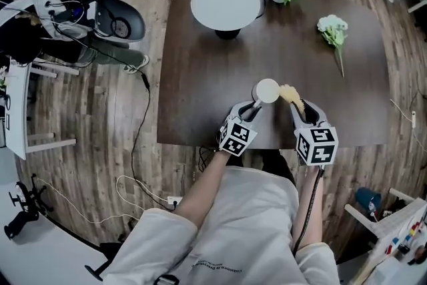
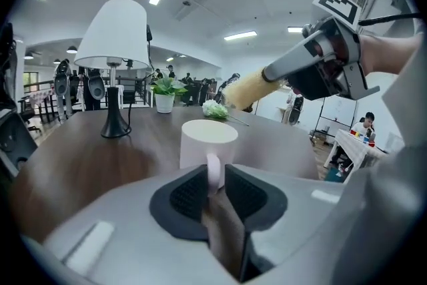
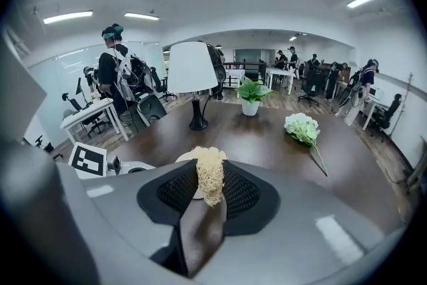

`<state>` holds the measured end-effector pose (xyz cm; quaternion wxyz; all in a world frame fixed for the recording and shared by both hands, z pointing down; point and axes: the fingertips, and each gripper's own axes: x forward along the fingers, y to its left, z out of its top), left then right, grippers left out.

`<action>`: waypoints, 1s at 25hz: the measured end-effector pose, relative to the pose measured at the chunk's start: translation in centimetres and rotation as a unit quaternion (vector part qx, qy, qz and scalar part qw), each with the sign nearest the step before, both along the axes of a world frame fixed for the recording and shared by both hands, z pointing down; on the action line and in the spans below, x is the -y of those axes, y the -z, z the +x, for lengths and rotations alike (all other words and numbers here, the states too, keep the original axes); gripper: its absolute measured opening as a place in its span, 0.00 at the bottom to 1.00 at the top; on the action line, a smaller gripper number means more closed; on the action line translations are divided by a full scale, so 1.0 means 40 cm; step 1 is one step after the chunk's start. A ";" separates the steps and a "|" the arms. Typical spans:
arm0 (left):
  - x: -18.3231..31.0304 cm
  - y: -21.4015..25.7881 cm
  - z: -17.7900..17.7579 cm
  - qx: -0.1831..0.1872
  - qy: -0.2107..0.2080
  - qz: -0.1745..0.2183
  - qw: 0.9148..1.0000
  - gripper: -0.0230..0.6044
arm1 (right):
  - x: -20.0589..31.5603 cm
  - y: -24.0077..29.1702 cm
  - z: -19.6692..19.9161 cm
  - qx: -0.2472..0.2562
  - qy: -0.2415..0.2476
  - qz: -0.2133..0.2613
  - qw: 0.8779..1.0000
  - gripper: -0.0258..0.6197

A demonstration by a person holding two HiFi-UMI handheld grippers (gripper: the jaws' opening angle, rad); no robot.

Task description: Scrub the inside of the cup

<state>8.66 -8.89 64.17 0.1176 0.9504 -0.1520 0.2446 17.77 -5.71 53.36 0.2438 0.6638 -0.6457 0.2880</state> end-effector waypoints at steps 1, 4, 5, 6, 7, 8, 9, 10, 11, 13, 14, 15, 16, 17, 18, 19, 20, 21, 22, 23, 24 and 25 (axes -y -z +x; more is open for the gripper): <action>0.002 0.001 0.000 -0.004 0.002 0.000 1.000 0.11 | 0.002 0.003 -0.002 -0.004 0.003 -0.001 1.000 0.25; -0.005 0.001 -0.002 -0.010 -0.009 0.005 1.000 0.11 | 0.004 0.004 -0.014 -0.022 0.030 -0.016 0.999 0.25; -0.011 0.002 -0.003 -0.012 -0.016 0.006 1.000 0.11 | 0.003 0.004 -0.020 -0.024 0.040 -0.020 0.999 0.25; -0.019 0.004 -0.006 -0.014 -0.023 0.006 1.000 0.11 | 0.002 0.004 -0.027 -0.027 0.051 -0.025 0.998 0.25; -0.027 0.007 -0.010 -0.017 -0.030 0.007 0.999 0.11 | 0.000 0.003 -0.036 -0.032 0.064 -0.030 0.997 0.25; -0.036 0.009 -0.016 -0.018 -0.036 0.007 0.999 0.11 | -0.001 0.000 -0.046 -0.039 0.080 -0.038 0.995 0.25; -0.046 0.010 -0.023 -0.020 -0.042 0.007 0.999 0.11 | -0.003 -0.005 -0.058 -0.047 0.099 -0.048 0.993 0.25; -0.055 0.010 -0.032 -0.021 -0.047 0.006 0.999 0.11 | -0.004 -0.011 -0.070 -0.055 0.120 -0.058 0.990 0.25; -0.063 0.009 -0.040 -0.021 -0.052 0.006 0.998 0.11 | -0.003 -0.017 -0.081 -0.063 0.141 -0.068 0.986 0.24; -0.079 0.007 -0.058 -0.021 -0.060 0.005 0.998 0.11 | 0.001 -0.028 -0.104 -0.079 0.183 -0.089 0.976 0.24; -0.086 0.007 -0.066 -0.021 -0.063 0.005 0.998 0.11 | 0.002 -0.033 -0.117 -0.085 0.205 -0.099 0.970 0.24; -0.093 0.006 -0.072 -0.021 -0.065 0.005 0.998 0.11 | 0.004 -0.039 -0.131 -0.091 0.228 -0.109 0.963 0.24; -0.099 0.007 -0.076 -0.021 -0.066 0.005 0.998 0.11 | 0.006 -0.044 -0.145 -0.096 0.248 -0.117 0.957 0.24; -0.104 0.008 -0.080 -0.021 -0.065 0.004 0.998 0.11 | 0.008 -0.049 -0.158 -0.100 0.265 -0.125 0.951 0.24; -0.108 0.009 -0.082 -0.023 -0.063 0.002 0.998 0.11 | 0.009 -0.057 -0.169 -0.104 0.281 -0.132 0.945 0.24; -0.113 0.011 -0.085 -0.025 -0.060 -0.001 0.998 0.11 | 0.007 -0.068 -0.182 -0.108 0.297 -0.141 0.938 0.24; -0.118 0.012 -0.088 -0.027 -0.059 -0.004 0.998 0.11 | 0.005 -0.080 -0.195 -0.113 0.312 -0.150 0.931 0.24; -0.124 0.012 -0.090 -0.027 -0.059 -0.005 0.998 0.11 | 0.003 -0.094 -0.209 -0.118 0.328 -0.159 0.924 0.24; -0.131 0.012 -0.092 -0.025 -0.061 -0.004 0.998 0.11 | 0.001 -0.108 -0.221 -0.125 0.344 -0.171 0.915 0.24; -0.136 0.011 -0.092 -0.024 -0.064 -0.002 0.998 0.11 | -0.001 -0.122 -0.230 -0.135 0.362 -0.183 0.904 0.24; -0.140 0.012 -0.092 -0.024 -0.064 0.000 0.998 0.11 | -0.003 -0.134 -0.236 -0.146 0.381 -0.197 0.892 0.24; -0.145 0.014 -0.093 -0.025 -0.065 -0.001 0.998 0.11 | -0.006 -0.144 -0.242 -0.156 0.399 -0.209 0.879 0.24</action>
